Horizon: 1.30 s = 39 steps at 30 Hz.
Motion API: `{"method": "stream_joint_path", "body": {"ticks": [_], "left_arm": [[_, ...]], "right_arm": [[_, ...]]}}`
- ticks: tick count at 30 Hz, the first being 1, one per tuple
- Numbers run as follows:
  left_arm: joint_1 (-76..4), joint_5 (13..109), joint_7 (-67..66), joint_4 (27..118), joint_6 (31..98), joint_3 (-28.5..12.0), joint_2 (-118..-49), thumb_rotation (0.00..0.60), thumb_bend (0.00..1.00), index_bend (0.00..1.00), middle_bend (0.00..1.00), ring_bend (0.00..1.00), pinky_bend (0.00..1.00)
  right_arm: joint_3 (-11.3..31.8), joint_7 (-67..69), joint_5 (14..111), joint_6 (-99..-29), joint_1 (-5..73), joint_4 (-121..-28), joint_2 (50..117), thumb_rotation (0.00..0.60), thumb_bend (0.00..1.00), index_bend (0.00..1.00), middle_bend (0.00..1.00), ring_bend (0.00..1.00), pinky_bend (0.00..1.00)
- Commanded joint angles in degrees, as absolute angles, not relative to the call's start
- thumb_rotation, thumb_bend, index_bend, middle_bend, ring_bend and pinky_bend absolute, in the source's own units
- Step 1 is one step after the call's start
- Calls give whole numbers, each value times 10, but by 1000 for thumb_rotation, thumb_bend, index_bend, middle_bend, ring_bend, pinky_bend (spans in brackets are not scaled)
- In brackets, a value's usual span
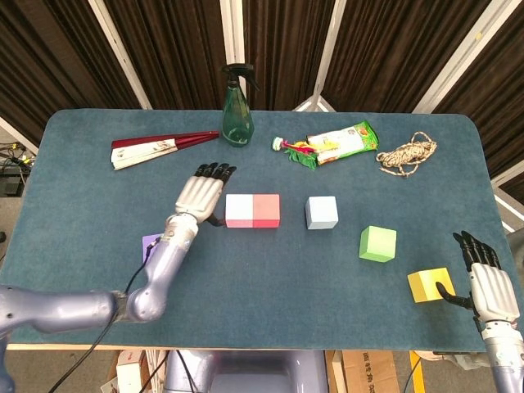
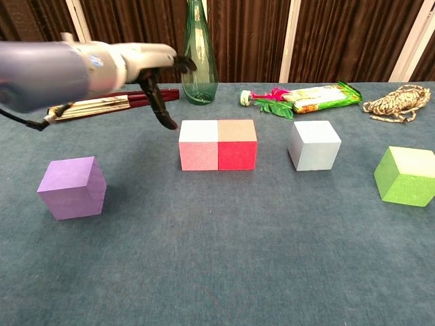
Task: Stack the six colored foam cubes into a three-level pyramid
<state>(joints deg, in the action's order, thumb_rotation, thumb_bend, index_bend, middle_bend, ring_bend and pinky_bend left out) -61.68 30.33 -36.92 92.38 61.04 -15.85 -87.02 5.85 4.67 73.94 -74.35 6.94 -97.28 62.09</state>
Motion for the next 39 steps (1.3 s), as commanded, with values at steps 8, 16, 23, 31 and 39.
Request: {"method": "stream_joint_path", "body": {"ticks": [8, 16, 23, 31, 39], "left_arm": [[-429, 534, -266, 1091, 802, -45, -736, 600, 65, 0, 13, 0, 47], [-319, 649, -220, 1106, 888, 32, -678, 600, 65, 0, 5, 0, 43], [-286, 674, -177, 1099, 882, 30, -659, 600, 65, 0, 2, 0, 42], [-272, 687, -158, 1108, 864, 9, -644, 600, 65, 0, 1, 0, 41], [-260, 694, -157, 1112, 856, -7, -639, 600, 64, 0, 1, 0, 42]], "right_arm": [[56, 18, 753, -761, 68, -965, 629, 600, 313, 0, 0, 0, 0], [59, -15, 760, -775, 71, -976, 639, 600, 313, 0, 0, 0, 0], [88, -68, 753, -734, 120, -1021, 634, 600, 312, 0, 0, 0, 0], [147, -163, 685, -624, 240, -1073, 654, 600, 309, 0, 0, 0, 0], [171, -229, 581, -525, 349, -1029, 718, 600, 309, 0, 0, 0, 0]]}}
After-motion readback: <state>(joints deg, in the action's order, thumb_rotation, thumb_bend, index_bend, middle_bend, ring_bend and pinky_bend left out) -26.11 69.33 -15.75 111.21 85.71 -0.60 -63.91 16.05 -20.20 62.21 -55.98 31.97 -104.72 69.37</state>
